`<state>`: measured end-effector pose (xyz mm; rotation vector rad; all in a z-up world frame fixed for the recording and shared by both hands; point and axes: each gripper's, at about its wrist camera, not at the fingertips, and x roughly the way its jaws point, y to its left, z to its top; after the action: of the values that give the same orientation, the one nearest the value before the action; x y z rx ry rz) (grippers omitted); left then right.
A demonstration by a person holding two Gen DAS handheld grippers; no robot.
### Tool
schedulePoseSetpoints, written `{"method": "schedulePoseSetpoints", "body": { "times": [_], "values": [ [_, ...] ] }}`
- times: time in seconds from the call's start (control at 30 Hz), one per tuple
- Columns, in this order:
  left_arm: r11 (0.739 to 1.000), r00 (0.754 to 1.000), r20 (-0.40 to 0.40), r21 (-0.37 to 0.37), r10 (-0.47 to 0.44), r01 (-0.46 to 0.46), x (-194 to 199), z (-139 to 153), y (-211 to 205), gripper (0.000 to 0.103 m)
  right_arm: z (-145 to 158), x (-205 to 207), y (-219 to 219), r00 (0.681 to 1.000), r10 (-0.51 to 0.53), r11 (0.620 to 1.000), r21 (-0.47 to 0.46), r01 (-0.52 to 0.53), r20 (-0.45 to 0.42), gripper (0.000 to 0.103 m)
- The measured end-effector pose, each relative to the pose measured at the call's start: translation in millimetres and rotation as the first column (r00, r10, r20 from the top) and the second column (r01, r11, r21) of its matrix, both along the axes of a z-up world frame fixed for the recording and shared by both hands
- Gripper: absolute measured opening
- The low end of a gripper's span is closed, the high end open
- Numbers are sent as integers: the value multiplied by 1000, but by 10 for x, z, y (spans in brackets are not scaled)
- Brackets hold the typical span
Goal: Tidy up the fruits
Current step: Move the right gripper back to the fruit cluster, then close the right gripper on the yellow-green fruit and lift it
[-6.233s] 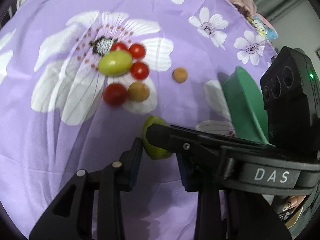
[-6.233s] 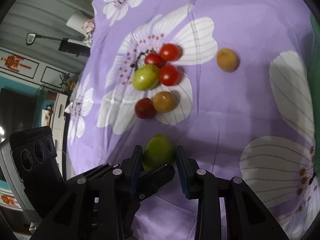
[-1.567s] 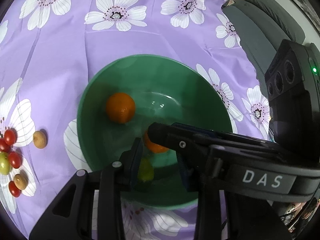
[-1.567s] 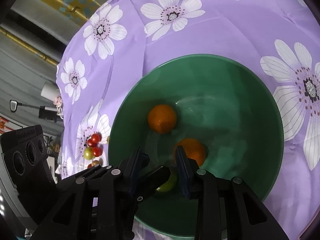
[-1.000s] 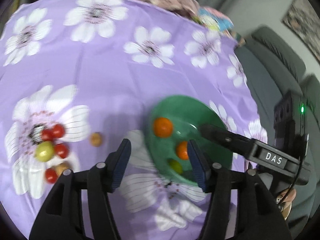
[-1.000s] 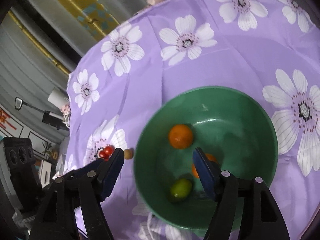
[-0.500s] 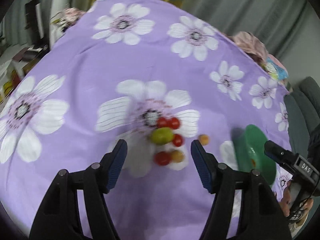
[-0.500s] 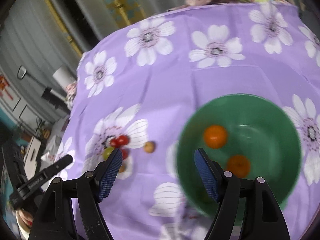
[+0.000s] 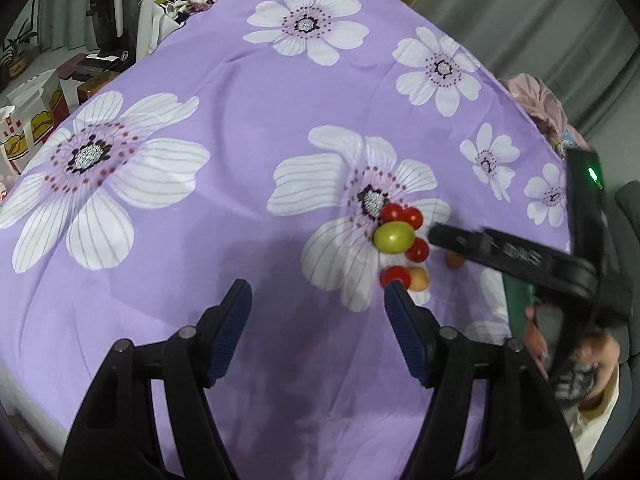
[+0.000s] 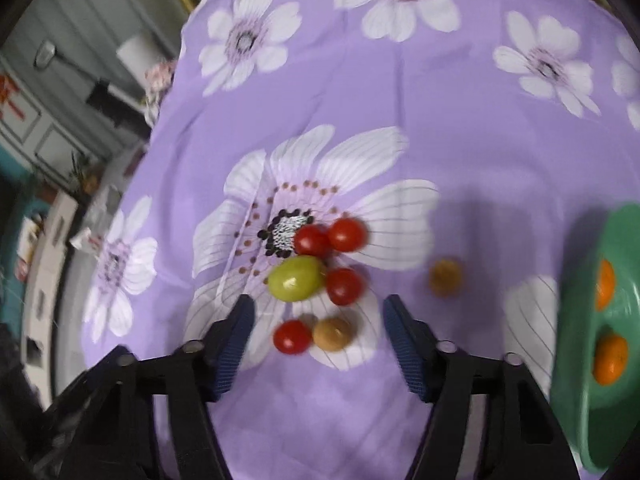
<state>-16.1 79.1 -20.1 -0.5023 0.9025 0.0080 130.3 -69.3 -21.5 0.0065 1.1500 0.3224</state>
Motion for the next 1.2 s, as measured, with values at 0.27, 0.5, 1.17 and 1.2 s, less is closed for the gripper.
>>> {"method": "schedulePoseSetpoints", "body": {
  "times": [0.27,0.5,1.17,1.2],
  "values": [
    [1000,1000,-13,-15,-20,20,-12,-71,14,69,-233,155,380,999,53,985,-166,-54,-7,61],
    [1000,1000,-17,-19,-20,19,-32,-86,28,69,-288,169,500,995,89,964,-254,-77,34,57],
    [998,998,-6,4,-63,63,-24,-28,-163,68,-134,-134,125,995,92,995,-27,-93,-29,48],
    [997,997,-7,6,-71,71,-7,-34,-194,68,-104,-188,24,996,85,996,0,-85,-36,48]
  ]
}}
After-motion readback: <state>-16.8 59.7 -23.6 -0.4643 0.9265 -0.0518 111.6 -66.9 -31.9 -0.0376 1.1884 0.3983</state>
